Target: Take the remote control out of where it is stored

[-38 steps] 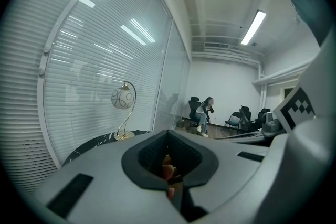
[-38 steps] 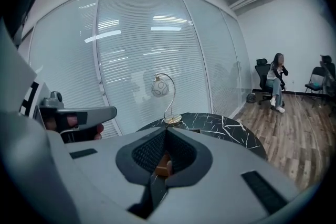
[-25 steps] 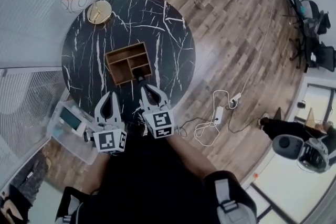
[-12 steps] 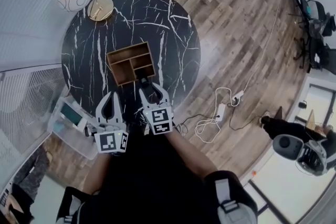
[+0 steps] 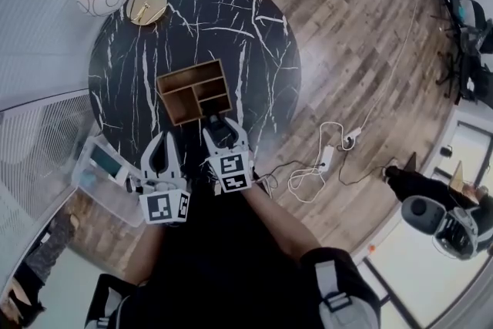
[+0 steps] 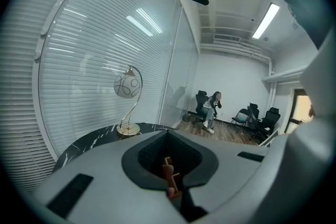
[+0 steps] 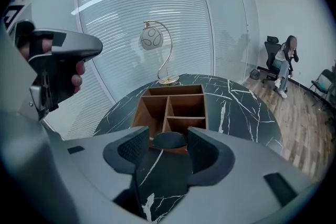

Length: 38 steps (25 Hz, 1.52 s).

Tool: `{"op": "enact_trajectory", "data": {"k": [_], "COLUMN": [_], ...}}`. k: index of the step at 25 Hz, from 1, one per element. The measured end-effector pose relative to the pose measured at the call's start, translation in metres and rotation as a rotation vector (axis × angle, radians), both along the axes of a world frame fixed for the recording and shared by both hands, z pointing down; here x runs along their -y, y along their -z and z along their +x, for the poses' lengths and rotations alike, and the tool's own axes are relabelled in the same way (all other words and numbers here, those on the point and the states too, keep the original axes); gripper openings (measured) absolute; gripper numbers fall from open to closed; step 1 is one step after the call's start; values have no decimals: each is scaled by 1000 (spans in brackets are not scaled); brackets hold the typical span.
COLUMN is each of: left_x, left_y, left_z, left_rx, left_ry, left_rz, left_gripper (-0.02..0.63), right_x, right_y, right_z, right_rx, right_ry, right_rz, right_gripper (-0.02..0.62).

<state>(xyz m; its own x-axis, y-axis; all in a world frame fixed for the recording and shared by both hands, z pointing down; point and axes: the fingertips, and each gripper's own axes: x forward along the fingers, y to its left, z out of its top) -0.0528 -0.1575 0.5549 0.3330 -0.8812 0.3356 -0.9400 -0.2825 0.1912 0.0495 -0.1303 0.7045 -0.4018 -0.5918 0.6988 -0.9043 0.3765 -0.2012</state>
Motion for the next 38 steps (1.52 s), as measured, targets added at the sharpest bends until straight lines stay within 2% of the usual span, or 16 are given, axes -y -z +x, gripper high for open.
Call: {"op": "enact_trajectory", "data": {"k": [6,13,38], "left_x": [4,9,-9], "left_y": [-6,-10,11], "left_z": [0,0,-11], "left_rx": [3,7,-9], "left_ry": [13,28,33], "left_rz": [-16,-20,33], "left_gripper": [8,8,8], "right_x": [-1,1,-1], "right_y": [-15,-18,-9], "right_z": [-2,-3,1], "right_rx": [-30,-60,-108], "right_ry": [36,58,21], "right_rz": [-34,-23,-9], "right_gripper": [207,207,206]}}
